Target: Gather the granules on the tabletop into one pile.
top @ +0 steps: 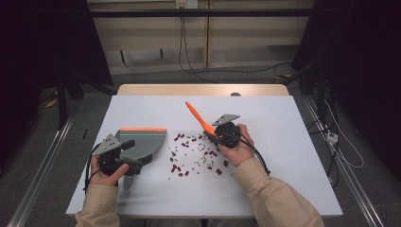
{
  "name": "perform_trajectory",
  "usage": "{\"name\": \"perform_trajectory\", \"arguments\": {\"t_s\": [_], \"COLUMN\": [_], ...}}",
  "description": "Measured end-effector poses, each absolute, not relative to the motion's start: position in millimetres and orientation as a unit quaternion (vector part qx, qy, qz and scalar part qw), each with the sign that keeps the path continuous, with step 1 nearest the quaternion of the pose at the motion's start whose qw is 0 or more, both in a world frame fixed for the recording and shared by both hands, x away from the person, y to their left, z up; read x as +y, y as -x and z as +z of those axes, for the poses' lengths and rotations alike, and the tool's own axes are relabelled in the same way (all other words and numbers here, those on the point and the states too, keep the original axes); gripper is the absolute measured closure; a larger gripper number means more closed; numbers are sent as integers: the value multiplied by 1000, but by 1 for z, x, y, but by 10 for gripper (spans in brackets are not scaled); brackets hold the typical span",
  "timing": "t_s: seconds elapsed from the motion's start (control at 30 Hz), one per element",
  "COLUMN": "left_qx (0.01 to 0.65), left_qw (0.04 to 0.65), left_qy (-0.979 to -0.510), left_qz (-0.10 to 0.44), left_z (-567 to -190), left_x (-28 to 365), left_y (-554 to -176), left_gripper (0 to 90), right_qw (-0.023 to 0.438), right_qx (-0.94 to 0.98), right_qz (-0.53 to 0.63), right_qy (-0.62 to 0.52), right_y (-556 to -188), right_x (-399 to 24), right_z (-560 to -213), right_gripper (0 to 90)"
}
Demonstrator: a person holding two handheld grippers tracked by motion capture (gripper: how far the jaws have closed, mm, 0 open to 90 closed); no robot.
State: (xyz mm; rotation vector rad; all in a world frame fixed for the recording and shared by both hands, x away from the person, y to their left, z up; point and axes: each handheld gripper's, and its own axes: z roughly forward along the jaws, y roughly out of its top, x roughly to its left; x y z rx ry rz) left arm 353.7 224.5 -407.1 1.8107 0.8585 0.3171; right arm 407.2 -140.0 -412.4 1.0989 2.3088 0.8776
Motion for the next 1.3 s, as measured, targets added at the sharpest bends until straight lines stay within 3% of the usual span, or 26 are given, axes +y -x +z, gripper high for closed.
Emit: {"name": "perform_trajectory", "arguments": {"t_s": [0.8, 1.07, 1.3], "left_qx": [359, 362, 372], "left_qw": [525, 529, 528], "left_qy": [-760, -755, -749], "left_qz": [135, 138, 144], "left_z": [-407, -405, -404], "left_x": [225, 228, 238], "left_y": [-353, -353, -351], "left_gripper": [56, 56, 56], "right_qw": [188, 188, 173], "right_qx": [839, 830, 852], "right_qz": [358, 398, 396], "right_qy": [-364, -342, -296], "right_y": [-399, -447, -482], "right_x": [-133, -142, -118], "right_z": [-402, -397, -411], "right_gripper": [712, 712, 711]}}
